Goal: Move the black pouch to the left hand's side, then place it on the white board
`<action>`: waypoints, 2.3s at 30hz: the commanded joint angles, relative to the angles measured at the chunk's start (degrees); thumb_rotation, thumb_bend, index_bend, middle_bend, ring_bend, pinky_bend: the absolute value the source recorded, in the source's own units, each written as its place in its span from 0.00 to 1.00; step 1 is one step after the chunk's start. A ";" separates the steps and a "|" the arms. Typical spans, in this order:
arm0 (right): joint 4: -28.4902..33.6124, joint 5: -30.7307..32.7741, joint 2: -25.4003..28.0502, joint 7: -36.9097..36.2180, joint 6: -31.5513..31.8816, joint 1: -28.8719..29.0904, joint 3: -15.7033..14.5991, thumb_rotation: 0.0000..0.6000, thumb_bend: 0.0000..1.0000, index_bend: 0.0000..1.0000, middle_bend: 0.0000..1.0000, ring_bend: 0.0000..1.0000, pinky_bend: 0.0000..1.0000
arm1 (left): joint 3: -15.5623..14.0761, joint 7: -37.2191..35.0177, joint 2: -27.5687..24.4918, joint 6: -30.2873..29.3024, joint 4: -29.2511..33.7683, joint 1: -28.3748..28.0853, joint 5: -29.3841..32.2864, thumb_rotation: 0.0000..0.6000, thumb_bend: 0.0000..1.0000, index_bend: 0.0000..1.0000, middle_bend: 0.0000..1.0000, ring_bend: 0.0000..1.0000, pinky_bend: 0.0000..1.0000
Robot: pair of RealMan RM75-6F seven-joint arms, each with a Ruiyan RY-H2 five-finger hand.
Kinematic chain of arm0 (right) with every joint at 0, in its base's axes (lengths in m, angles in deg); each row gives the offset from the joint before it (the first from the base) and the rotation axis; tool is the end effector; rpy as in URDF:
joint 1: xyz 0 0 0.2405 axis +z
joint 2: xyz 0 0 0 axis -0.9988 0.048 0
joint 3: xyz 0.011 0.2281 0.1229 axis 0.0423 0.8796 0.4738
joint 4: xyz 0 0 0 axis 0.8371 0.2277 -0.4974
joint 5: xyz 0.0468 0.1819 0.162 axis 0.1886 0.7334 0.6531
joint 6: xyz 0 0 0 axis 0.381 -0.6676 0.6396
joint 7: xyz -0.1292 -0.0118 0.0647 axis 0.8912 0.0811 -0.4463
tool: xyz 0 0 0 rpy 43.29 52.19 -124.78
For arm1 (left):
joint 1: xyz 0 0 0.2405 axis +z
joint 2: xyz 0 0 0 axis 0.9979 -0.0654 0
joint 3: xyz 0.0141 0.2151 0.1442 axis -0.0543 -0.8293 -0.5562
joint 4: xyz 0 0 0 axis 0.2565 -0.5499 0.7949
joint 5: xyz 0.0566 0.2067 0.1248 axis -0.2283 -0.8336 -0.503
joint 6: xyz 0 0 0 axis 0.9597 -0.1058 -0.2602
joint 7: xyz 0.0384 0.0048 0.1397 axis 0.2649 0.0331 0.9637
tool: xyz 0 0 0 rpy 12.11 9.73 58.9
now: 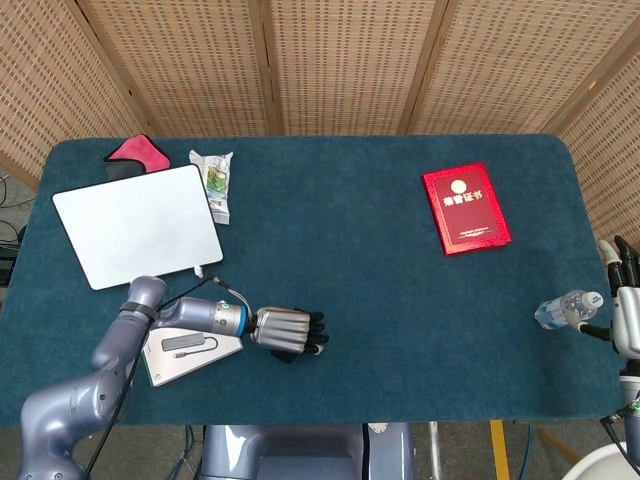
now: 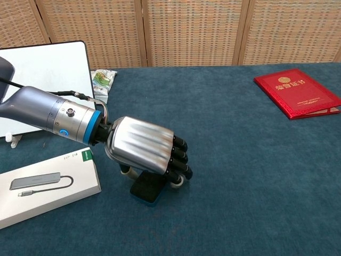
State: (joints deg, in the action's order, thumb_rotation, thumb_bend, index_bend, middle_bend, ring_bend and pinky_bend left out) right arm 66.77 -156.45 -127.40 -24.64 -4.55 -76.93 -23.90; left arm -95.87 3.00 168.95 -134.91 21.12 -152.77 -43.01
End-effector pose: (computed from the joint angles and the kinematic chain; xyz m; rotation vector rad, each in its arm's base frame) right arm -0.3577 -0.2522 0.1653 1.1911 -0.8552 0.9556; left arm -0.1147 0.3937 -0.1135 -2.8521 0.7101 -0.8856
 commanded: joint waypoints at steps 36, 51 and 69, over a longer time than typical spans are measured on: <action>3.98 -3.55 2.09 0.26 -2.17 -0.25 -1.49 1.00 0.00 0.00 0.00 0.00 0.00 | 3.36 24.09 -32.58 1.17 16.93 17.46 16.95 1.00 0.30 0.78 0.47 0.49 0.37; 4.54 -3.83 2.25 1.01 -3.29 0.15 -1.92 1.00 0.00 0.00 0.00 0.00 0.00 | 5.83 27.32 -24.11 8.07 5.78 19.55 19.31 1.00 0.30 0.78 0.47 0.49 0.37; 4.60 -3.83 2.41 0.19 -3.79 0.13 -2.08 1.00 0.00 0.00 0.00 0.00 0.00 | 6.76 26.80 -20.67 9.93 0.44 20.25 20.72 1.00 0.07 0.00 0.00 0.00 0.00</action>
State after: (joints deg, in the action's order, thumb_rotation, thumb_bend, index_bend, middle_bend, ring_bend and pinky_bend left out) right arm 71.36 -160.30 -125.01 -24.45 -8.32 -76.80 -25.98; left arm -89.15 29.65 148.19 -125.20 21.61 -132.51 -22.38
